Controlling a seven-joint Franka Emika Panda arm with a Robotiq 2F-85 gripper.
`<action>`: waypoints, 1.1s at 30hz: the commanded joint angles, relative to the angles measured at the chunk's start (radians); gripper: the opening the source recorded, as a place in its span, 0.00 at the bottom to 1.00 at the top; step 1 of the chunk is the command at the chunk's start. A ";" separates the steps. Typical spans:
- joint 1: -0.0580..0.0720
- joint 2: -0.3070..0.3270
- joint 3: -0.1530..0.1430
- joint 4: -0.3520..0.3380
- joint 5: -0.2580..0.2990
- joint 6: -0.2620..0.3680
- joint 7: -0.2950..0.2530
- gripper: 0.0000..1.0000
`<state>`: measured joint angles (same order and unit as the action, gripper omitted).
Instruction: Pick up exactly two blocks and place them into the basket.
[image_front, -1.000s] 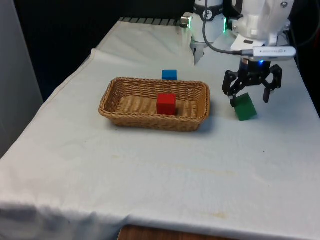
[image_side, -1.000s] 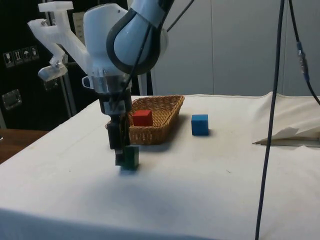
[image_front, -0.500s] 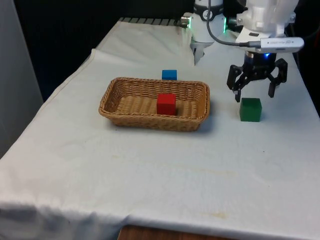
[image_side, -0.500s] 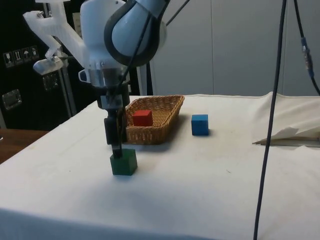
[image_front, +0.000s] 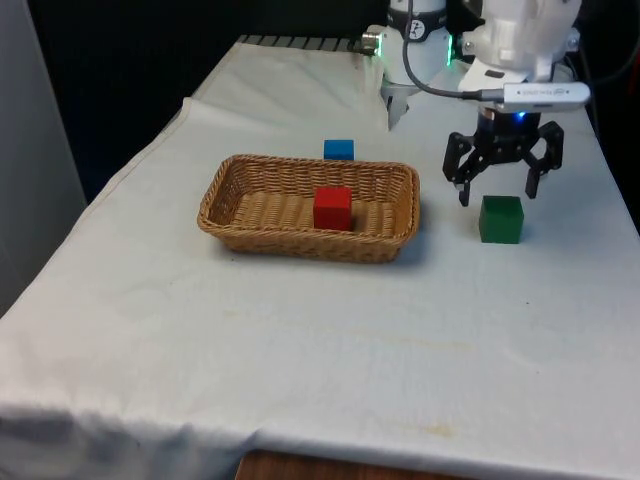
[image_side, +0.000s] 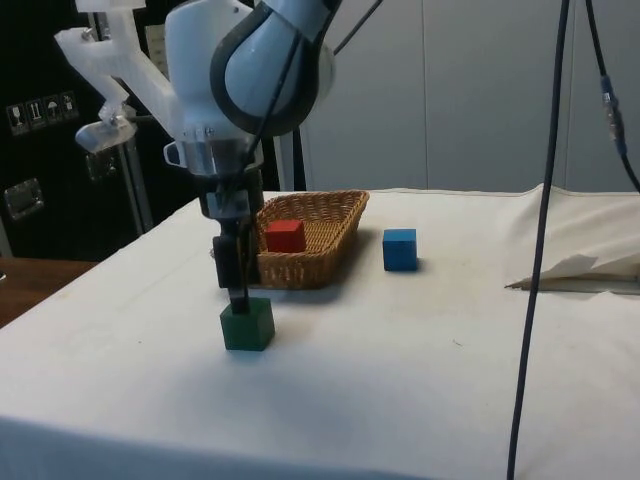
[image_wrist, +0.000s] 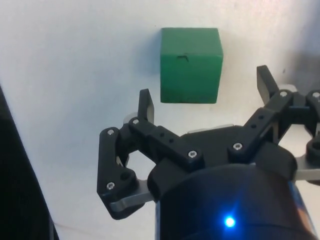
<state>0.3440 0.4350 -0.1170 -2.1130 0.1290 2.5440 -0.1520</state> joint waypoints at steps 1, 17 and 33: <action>0.000 0.004 -0.001 0.001 0.003 -0.001 0.008 1.00; -0.006 0.049 0.008 0.014 0.021 0.027 0.107 1.00; -0.002 0.090 0.002 0.041 0.043 0.036 0.150 0.02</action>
<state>0.3420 0.5250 -0.1150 -2.0720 0.1720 2.5800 -0.0020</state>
